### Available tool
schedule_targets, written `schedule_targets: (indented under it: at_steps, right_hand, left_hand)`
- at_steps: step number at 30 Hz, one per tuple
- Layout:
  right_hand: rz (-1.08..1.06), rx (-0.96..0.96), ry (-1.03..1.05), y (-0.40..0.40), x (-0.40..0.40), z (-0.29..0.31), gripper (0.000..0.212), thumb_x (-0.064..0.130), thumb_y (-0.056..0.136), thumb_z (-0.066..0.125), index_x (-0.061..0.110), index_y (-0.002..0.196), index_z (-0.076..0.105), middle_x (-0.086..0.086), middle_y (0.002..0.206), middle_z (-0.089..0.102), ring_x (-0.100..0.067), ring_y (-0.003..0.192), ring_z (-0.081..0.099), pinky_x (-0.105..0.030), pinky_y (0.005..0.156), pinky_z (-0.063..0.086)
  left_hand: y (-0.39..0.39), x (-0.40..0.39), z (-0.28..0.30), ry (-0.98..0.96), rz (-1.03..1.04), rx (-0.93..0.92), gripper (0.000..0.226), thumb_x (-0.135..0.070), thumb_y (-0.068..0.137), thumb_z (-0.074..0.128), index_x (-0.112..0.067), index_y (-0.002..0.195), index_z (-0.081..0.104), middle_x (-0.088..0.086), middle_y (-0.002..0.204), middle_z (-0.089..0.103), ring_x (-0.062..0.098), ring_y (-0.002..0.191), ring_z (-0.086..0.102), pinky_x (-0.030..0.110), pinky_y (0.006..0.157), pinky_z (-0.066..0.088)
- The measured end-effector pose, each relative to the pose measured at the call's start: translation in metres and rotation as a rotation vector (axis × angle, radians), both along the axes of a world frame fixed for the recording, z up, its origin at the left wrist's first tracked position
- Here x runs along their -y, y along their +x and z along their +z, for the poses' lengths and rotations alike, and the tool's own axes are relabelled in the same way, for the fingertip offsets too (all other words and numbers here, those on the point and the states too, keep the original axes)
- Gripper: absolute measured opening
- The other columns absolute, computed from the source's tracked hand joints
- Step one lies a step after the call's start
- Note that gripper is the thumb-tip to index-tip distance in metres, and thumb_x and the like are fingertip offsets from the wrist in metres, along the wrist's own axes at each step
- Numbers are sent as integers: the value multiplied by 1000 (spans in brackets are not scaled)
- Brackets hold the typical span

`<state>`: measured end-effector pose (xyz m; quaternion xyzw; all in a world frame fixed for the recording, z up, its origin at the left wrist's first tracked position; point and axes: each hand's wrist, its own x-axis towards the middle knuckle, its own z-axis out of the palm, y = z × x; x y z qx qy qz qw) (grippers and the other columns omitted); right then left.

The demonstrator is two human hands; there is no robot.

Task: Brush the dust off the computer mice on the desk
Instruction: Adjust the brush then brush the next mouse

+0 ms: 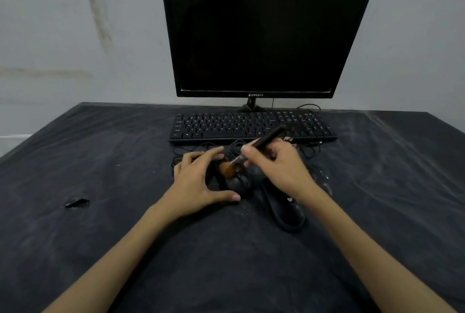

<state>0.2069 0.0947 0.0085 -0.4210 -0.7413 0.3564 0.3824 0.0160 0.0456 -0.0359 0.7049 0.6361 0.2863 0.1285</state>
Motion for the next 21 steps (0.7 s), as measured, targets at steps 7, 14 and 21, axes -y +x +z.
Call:
schedule_targets:
  at_steps: [7, 14, 21]
  right_hand:
    - [-340, 439, 319, 21, -17, 5, 26, 48, 90, 55, 29, 94, 71, 9, 100, 63, -9, 114, 40, -27, 84, 13]
    - [-119, 256, 146, 11, -2, 0, 13, 44, 87, 61, 43, 75, 66, 25, 95, 62, -8, 116, 46, -37, 107, 22]
    - [-102, 96, 139, 16, 7, 1, 14, 51, 80, 63, 42, 69, 65, 27, 89, 64, -7, 114, 51, -38, 109, 24]
  left_hand:
    - [6, -5, -4, 30, 72, 27, 111, -83, 43, 61, -38, 139, 27, -29, 124, 46, 1, 117, 20, 26, 97, 12]
    - [6, -3, -5, 35, 82, 47, 107, -82, 42, 62, -40, 135, 31, -28, 125, 50, 5, 120, 25, 26, 97, 14]
    - [7, -2, -3, 38, 92, 48, 103, -83, 41, 63, -41, 131, 35, -28, 125, 51, 3, 116, 26, 26, 96, 14]
